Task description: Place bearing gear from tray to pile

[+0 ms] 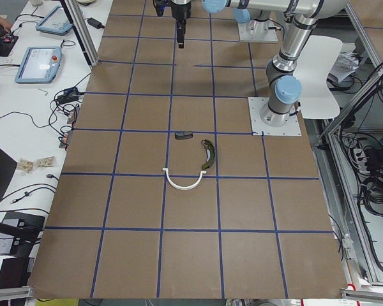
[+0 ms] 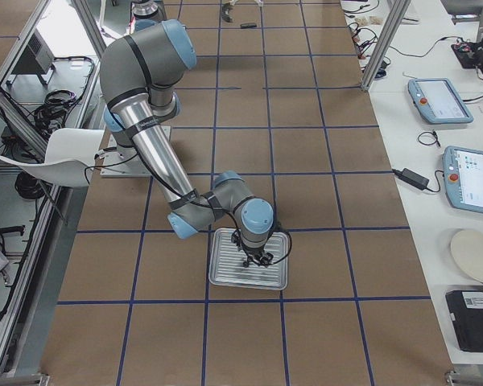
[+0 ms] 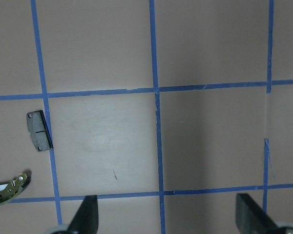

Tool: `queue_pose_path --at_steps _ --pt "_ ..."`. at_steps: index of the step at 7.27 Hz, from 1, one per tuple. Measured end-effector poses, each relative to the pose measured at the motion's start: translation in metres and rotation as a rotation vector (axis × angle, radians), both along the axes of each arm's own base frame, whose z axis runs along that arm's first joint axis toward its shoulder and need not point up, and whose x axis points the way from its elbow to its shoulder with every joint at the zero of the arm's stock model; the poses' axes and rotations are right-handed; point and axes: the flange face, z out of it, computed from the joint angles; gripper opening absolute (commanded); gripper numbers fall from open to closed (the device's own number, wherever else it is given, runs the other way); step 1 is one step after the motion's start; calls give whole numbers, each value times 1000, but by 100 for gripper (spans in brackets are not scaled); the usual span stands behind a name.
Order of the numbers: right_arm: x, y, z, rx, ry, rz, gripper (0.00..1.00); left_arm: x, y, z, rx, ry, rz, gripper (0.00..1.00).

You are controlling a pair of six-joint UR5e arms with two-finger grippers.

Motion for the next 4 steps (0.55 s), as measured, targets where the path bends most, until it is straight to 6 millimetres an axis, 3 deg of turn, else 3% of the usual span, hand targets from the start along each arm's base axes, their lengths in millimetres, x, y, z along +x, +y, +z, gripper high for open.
queue_pose_path --at_steps 4 --pt "3 1 -6 -22 4 15 63 0 1 1 -1 0 0 100"
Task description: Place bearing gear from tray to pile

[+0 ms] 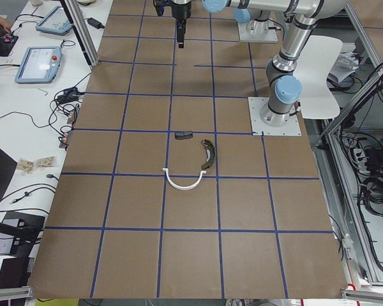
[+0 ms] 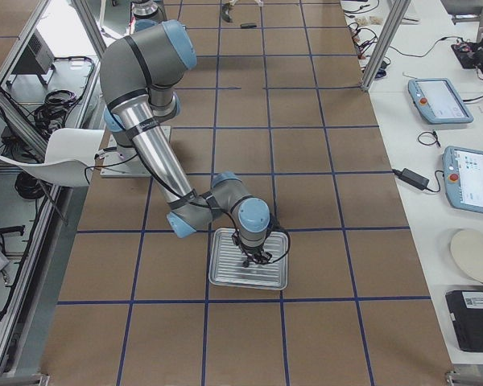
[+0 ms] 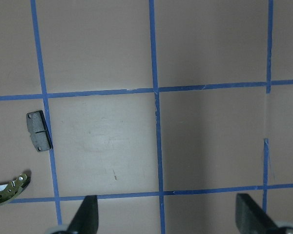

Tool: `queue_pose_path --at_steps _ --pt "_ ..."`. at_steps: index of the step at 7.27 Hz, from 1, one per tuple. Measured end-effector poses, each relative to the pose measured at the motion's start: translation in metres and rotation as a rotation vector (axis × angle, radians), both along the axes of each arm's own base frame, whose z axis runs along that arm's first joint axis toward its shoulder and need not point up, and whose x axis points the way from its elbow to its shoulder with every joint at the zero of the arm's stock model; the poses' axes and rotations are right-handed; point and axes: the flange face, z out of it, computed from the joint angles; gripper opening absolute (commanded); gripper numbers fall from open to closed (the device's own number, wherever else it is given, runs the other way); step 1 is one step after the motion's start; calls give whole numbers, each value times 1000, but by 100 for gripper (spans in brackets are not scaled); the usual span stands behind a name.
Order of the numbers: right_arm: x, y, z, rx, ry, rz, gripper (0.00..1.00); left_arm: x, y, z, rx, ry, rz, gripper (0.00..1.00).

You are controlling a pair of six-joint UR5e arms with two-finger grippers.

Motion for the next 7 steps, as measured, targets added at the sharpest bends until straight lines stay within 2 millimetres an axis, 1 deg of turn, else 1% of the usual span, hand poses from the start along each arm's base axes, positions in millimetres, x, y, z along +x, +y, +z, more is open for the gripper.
queue_pose_path --at_steps 1,3,6,7 --pt "-1 0 0 -1 2 13 60 0 0 0 0 0 0 100" --pt "-1 1 -1 2 1 27 50 0 0 0 0 0 0 100" --pt "-2 2 -2 11 7 27 22 0 0 0 0 0 0 100" --pt "-2 2 -2 13 8 27 18 0 0 0 0 0 0 100"
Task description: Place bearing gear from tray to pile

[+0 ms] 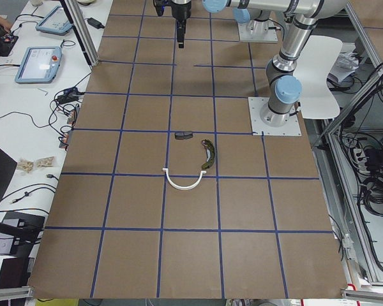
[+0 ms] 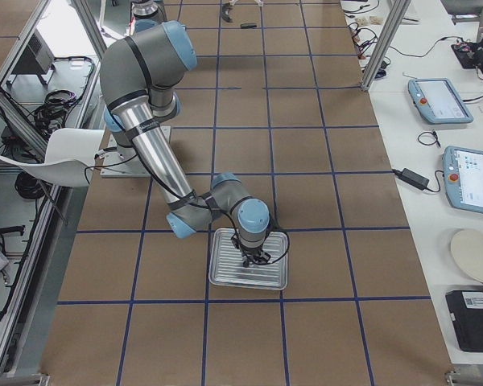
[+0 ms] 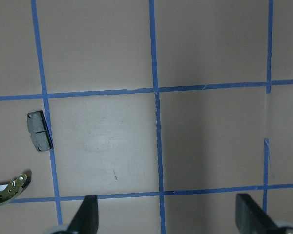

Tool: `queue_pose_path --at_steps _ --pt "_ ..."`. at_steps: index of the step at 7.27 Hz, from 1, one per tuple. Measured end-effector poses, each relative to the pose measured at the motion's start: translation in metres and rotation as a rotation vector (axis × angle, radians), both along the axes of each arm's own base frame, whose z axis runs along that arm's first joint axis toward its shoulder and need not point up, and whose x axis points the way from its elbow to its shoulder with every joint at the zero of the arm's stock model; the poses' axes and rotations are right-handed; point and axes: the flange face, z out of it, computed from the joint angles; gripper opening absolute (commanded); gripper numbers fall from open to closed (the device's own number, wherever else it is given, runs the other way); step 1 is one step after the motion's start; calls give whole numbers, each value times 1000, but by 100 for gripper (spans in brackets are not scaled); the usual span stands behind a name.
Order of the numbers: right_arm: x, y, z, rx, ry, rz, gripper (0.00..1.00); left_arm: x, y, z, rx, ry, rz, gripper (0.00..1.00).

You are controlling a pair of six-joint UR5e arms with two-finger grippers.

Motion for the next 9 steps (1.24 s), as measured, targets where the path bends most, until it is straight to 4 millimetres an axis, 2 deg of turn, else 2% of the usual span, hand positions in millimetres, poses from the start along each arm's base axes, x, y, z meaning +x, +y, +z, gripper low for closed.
queue_pose_path --at_steps 3,4,5,6,7,8,9 --pt "-1 1 4 10 13 -2 16 0 0 0 0 0 0 100" --pt "-1 2 17 17 37 -24 17 0 0 0 0 1 0 100" --pt "6 0 41 7 59 -70 16 0 0 0 0 0 0 100" --pt "25 -4 69 -6 56 -148 17 0 0 0 1 0 0 100" --pt "58 -13 94 -2 18 -254 17 0 0 0 1 0 0 100" --pt "105 -26 118 18 -24 -358 17 0 0 0 0 1 0 100" --pt "161 -43 139 38 -46 -445 17 0 0 0 0 0 -2 100"
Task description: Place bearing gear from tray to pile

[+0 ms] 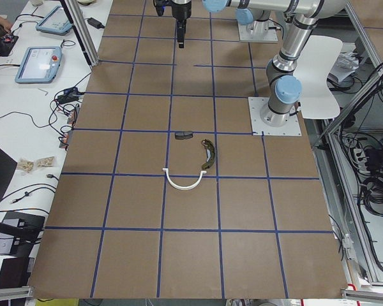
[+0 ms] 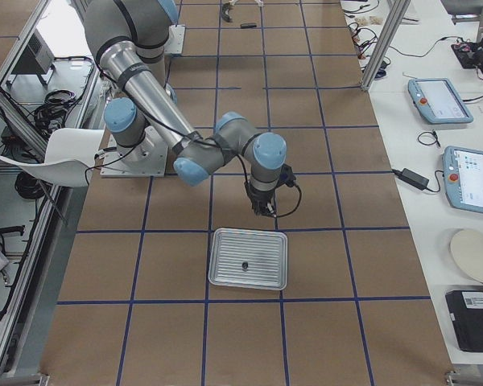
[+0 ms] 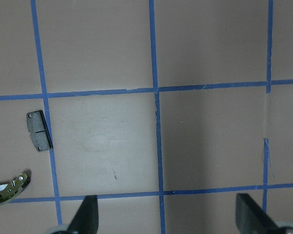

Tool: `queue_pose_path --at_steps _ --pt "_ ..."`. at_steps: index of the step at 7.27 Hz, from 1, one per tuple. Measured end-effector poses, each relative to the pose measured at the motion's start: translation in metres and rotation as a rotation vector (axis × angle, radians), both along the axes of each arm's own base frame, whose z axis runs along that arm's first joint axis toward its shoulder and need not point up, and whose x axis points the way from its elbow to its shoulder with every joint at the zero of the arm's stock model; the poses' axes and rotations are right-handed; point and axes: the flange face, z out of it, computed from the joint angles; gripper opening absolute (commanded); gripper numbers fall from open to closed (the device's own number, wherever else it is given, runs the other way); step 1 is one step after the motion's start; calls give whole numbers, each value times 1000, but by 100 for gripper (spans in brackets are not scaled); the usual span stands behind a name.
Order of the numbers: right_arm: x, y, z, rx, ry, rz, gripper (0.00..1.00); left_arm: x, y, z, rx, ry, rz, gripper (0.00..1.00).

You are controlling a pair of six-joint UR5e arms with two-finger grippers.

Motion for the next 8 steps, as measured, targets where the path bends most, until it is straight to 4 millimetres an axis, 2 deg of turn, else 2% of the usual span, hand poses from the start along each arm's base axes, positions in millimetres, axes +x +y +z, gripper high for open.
queue_pose_path --at_steps 2,4,6,7,8 --pt "131 -34 23 31 -6 -173 17 0 0 0 0 0 0 100" --pt "258 -51 33 25 2 -350 17 0 0 -1 1 0 1 100" --pt "375 -55 28 2 -26 -547 17 0 0 -1 2 1 2 100" --pt "429 -56 18 -19 -44 -622 17 -1 0 0 2 1 2 100" --pt "487 -58 -1 -49 -69 -690 18 -1 1 0 1 1 2 100"
